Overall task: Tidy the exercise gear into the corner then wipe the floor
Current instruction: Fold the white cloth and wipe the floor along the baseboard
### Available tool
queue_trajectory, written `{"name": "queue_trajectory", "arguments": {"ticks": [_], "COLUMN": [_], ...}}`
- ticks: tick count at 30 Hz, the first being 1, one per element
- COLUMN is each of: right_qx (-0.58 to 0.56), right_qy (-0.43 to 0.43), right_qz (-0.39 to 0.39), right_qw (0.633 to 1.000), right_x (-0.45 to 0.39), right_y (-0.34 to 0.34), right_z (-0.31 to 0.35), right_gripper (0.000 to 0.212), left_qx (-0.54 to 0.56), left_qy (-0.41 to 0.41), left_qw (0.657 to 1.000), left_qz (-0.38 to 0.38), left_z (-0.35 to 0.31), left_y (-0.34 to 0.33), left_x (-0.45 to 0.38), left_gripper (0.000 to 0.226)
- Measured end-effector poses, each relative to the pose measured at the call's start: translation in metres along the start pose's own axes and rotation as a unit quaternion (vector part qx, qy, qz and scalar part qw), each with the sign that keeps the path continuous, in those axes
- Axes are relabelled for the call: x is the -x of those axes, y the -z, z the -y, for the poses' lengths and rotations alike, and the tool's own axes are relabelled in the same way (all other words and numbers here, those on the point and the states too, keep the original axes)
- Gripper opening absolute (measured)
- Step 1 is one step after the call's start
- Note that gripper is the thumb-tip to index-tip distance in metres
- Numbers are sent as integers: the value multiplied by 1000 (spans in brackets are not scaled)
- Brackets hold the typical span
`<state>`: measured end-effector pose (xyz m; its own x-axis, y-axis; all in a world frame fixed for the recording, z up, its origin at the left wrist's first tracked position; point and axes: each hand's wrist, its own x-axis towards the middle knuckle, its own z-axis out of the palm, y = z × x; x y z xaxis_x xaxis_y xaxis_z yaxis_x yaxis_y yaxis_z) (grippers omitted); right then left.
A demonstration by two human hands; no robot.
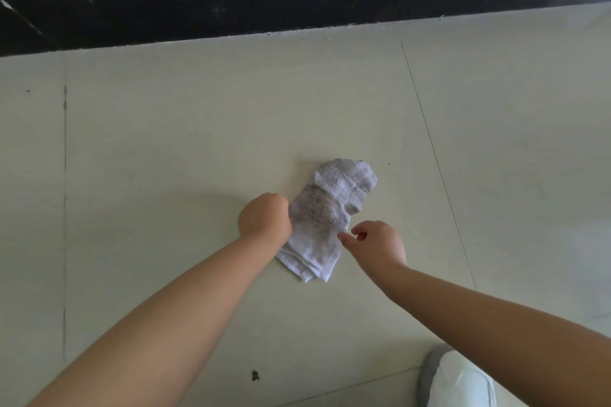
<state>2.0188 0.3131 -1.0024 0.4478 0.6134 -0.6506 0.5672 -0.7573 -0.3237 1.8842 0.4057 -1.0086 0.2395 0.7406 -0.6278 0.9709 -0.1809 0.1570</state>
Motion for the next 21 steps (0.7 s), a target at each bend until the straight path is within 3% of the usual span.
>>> {"name": "queue_trajectory", "arguments": {"ticks": [6,11,15,18,21], "right_qx": [22,13,-63,-153,-175], "right_qy": [-42,-90,-134,-139,-130], "right_qz": [12,1,9,1,-12], "right_qw": [999,996,989,978,976], "right_x": [-4,-8,-12,-11,-10], "right_y": [-11,-18,-18,-16,-10], "right_z": [9,12,17,14,7], "right_gripper": [27,37,33,29,30], "left_qx": [3,72,149,187,202], "left_qy": [-4,2,8,0,-5], "left_qw": [1000,997,989,982,979], "left_qz": [-18,5,17,28,25], "left_z": [2,-3,5,11,15], "left_y": [-4,4,9,14,17], "left_x": [1,1,-2,-2,0], "left_gripper": [26,23,17,17,18]}}
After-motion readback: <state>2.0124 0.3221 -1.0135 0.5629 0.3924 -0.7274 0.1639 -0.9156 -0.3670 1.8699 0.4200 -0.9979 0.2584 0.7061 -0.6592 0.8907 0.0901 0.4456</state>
